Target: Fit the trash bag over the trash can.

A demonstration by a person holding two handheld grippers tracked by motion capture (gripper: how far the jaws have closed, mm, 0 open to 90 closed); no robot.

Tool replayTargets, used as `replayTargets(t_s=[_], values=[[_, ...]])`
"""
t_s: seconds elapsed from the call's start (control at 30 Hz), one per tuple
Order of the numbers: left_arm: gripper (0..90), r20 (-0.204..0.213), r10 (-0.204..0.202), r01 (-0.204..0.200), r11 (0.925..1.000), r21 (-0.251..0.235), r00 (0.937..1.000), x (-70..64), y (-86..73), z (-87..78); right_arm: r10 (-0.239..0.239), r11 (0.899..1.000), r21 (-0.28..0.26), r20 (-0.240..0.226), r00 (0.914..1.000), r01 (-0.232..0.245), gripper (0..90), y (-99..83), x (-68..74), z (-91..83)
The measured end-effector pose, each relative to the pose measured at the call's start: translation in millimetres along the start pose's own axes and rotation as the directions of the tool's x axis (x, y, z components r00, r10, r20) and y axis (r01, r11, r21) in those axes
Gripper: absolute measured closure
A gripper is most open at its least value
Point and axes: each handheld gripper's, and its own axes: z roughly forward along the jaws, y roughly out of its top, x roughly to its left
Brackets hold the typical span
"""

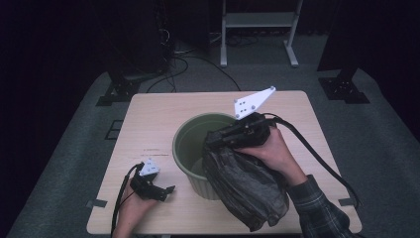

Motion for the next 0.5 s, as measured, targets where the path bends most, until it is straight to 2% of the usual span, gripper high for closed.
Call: replayTargets(t_s=[0.23, 0.5], values=[[0.0, 0.002, 0.000, 0.000, 1.0000, 0.000, 1.0000, -0.1, 0.0, 0.1, -0.013, 1.000, 0.027, -0.017, 0.9998, 0.013, 89.6, 13.2, 0.4, 31.6], [0.0, 0.004, 0.002, -0.002, 1.0000, 0.001, 1.0000, -0.2, 0.2, 0.1, -0.021, 1.000, 0.012, -0.064, 0.9977, 0.022, 89.6, 31.0, 0.4, 61.5]])
